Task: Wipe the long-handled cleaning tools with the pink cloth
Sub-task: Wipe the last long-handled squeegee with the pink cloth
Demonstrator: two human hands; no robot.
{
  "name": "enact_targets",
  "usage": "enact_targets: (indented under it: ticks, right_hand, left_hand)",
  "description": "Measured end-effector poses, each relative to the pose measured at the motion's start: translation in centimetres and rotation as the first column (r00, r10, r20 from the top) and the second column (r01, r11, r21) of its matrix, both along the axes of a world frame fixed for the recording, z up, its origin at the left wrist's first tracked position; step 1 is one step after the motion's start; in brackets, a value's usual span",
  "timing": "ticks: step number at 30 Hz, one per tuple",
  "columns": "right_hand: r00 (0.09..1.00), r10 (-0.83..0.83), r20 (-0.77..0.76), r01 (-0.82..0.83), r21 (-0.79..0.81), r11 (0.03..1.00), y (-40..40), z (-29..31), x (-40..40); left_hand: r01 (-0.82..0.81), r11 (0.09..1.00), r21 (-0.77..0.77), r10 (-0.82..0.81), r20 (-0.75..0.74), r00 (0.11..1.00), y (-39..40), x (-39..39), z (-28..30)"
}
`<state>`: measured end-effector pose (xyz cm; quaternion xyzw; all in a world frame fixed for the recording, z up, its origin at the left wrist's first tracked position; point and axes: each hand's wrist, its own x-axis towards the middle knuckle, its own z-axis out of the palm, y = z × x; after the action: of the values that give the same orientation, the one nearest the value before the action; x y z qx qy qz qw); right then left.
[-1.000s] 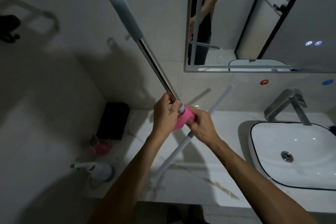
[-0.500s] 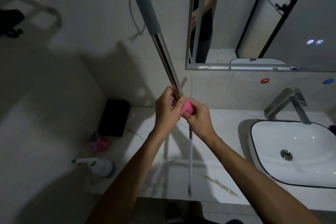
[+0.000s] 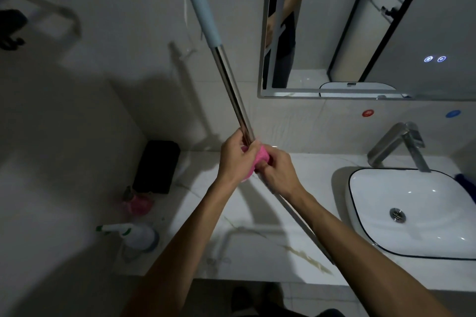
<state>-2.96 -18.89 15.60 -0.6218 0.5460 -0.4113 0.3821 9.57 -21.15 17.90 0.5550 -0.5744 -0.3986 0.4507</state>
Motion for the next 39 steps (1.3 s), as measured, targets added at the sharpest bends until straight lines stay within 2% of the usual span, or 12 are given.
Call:
enact_targets:
  ticks: [2, 6, 11, 16, 17, 20, 23, 26, 28, 33, 35, 39]
  right_hand:
    - [1.000, -0.007, 0.030, 0.008, -0.002, 1.000, 0.4, 0.2, -0.2]
    - [0.993, -0.116, 0.005, 0.116, -0.065, 0.991, 0.2, -0.2, -0.7]
    - [0.997, -0.008, -0.081, 0.008, 0.003, 1.000, -0.1, 0.0, -1.3]
    - [0.996, 0.091, -0.019, -0.091, -0.034, 0.995, -0.1, 1.4, -1.8]
    - [0.994, 0.099, -0.045, -0.101, -0.051, 0.994, -0.2, 1.4, -2.0]
    - [0.963, 0.076, -0.259, -0.113, -0.132, 0.985, -0.6, 0.8, -2.7]
    - [0.954, 0.032, -0.299, -0.081, -0.151, 0.985, -0.8, 0.9, -3.2]
    - [0.888, 0.101, -0.448, -0.174, -0.123, 0.977, -0.9, 1.5, -2.9]
    - [0.844, 0.087, -0.530, -0.177, -0.120, 0.977, -1.1, 1.4, -2.1]
    - [0.858, -0.121, -0.499, -0.006, -0.245, 0.970, -2.1, 0.5, -1.3]
    - [0.876, -0.086, -0.475, -0.029, -0.229, 0.973, -2.1, 0.7, -1.6]
    - [0.931, 0.089, -0.355, -0.139, -0.117, 0.983, -1.7, 1.7, -1.9]
  left_hand:
    - [0.013, 1.000, -0.005, -0.013, 0.040, 0.999, -0.2, 0.2, -0.2]
    - [-0.100, 0.994, -0.033, 0.102, 0.061, 0.993, -0.4, 0.3, -0.3]
    - [-0.268, 0.959, -0.092, 0.276, 0.088, 0.957, -0.1, 0.5, 1.6]
    - [-0.344, 0.931, -0.122, 0.336, -0.080, 0.938, -0.1, 1.9, 1.6]
    - [-0.350, 0.926, -0.141, 0.337, -0.109, 0.935, -0.4, 2.2, 1.5]
    - [-0.346, 0.921, -0.180, 0.316, -0.175, 0.932, -0.8, 2.8, 1.6]
    - [-0.370, 0.912, -0.175, 0.334, -0.204, 0.920, -1.1, 3.0, 1.6]
    - [-0.359, 0.922, -0.147, 0.318, -0.242, 0.917, -1.4, 2.7, 1.5]
    - [-0.340, 0.935, -0.097, 0.305, -0.267, 0.914, -1.5, 2.2, 1.3]
    - [-0.280, 0.958, 0.056, 0.284, -0.300, 0.911, -1.7, 1.0, 1.2]
    - [-0.232, 0.971, 0.056, 0.239, -0.252, 0.938, -1.7, 0.6, 1.3]
    - [-0.128, 0.991, 0.025, 0.129, -0.054, 0.990, -1.8, 0.6, 0.6]
